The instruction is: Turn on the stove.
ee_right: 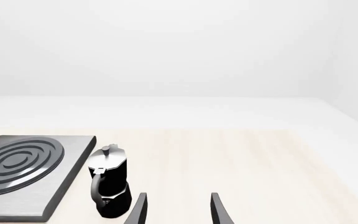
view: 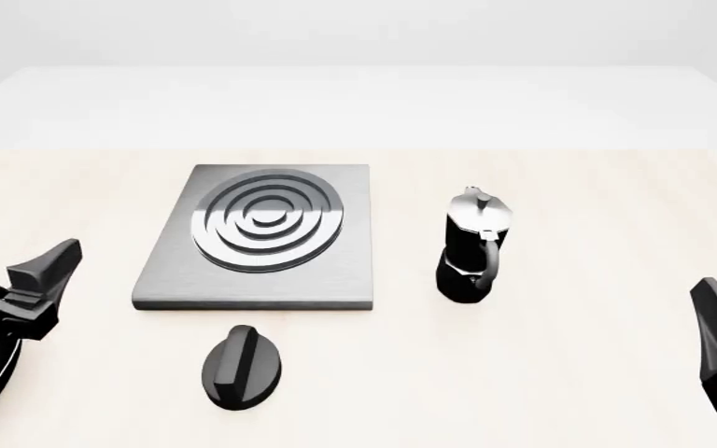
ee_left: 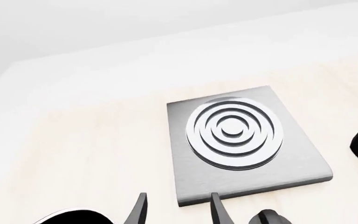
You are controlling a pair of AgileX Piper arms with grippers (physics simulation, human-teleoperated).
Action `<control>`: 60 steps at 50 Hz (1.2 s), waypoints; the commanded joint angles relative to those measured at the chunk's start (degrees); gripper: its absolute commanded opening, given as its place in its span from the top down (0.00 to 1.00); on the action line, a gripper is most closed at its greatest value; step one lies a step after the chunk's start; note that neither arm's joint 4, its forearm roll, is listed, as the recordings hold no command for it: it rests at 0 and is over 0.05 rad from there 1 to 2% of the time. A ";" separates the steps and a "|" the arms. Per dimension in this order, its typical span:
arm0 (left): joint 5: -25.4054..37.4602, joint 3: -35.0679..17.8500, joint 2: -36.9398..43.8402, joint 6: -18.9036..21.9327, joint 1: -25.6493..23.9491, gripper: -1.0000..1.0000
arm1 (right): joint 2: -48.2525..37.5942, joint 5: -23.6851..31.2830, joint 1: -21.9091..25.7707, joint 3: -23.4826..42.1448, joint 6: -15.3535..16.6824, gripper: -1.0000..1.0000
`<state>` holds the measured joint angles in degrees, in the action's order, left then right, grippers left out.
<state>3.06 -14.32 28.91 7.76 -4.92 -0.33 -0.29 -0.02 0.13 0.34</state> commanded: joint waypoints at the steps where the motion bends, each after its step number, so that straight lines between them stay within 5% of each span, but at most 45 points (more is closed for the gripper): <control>1: 0.34 -2.39 6.17 2.26 -2.74 0.00 | 0.06 0.11 -0.02 0.02 -0.08 0.00; 60: -13.26 -2.53 30.72 -2.14 -17.05 0.00 | 0.01 0.10 -0.04 0.08 0.00 0.00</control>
<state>-8.20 -16.38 56.06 6.48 -19.76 -0.36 -0.29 -0.05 0.16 0.36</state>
